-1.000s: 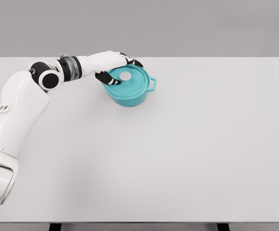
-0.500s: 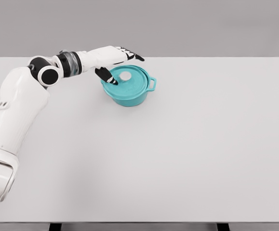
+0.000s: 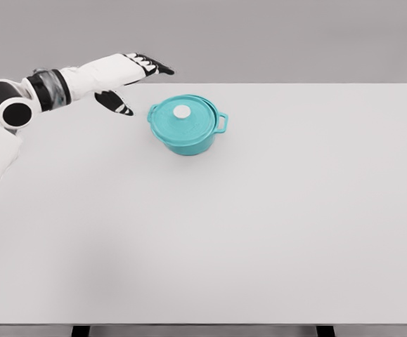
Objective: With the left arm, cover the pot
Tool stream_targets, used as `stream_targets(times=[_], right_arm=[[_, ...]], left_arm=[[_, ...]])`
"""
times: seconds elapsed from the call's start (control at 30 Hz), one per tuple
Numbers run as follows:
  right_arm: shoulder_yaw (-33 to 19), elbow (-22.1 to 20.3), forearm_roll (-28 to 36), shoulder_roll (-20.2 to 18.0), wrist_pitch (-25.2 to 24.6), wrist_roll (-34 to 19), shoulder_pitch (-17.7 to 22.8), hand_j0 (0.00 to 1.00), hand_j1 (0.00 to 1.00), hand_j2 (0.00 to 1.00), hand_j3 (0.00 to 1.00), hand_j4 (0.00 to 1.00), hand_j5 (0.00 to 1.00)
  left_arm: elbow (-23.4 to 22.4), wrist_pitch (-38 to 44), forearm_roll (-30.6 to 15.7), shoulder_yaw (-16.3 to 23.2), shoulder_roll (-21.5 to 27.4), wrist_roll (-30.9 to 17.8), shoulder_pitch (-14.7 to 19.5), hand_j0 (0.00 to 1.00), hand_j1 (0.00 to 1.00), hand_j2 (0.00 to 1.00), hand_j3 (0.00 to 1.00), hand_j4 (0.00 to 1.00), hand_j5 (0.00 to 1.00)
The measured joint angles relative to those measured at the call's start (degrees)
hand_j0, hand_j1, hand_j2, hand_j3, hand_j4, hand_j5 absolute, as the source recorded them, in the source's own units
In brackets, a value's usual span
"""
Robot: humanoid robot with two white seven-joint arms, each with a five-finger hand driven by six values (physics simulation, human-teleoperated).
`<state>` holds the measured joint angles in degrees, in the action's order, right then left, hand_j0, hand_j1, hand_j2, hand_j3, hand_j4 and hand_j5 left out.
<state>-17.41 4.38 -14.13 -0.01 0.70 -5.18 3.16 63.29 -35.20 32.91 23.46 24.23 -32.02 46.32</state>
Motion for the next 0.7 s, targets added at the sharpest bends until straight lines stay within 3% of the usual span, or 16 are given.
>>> stream_targets(times=[0.23, 0.37, 0.53, 0.7], right_arm=[[0.0, 0.0, 0.0, 0.0, 0.0, 0.0, 0.0, 1.0, 1.0, 1.0, 1.0, 1.0, 1.0], [0.0, 0.0, 0.0, 0.0, 0.0, 0.0, 0.0, 1.0, 1.0, 1.0, 1.0, 1.0, 1.0], [0.0, 0.0, 0.0, 0.0, 0.0, 0.0, 0.0, 1.0, 1.0, 1.0, 1.0, 1.0, 1.0], [0.0, 0.0, 0.0, 0.0, 0.0, 0.0, 0.0, 1.0, 1.0, 1.0, 1.0, 1.0, 1.0]], left_arm=[[8.8, 0.0, -6.3, -0.8, 9.1, 0.0, -5.4, 1.0, 1.0, 1.0, 1.0, 1.0, 1.0], [11.4, 0.0, -9.0, -1.0, 13.4, 0.0, -8.5, 1.0, 1.0, 1.0, 1.0, 1.0, 1.0], [11.7, 0.0, -12.7, -3.8, 19.1, 0.0, -15.3, 1.0, 1.0, 1.0, 1.0, 1.0, 1.0], [9.6, 0.0, -13.1, -6.2, 20.4, 0.0, -15.9, 1.0, 1.0, 1.0, 1.0, 1.0, 1.0]])
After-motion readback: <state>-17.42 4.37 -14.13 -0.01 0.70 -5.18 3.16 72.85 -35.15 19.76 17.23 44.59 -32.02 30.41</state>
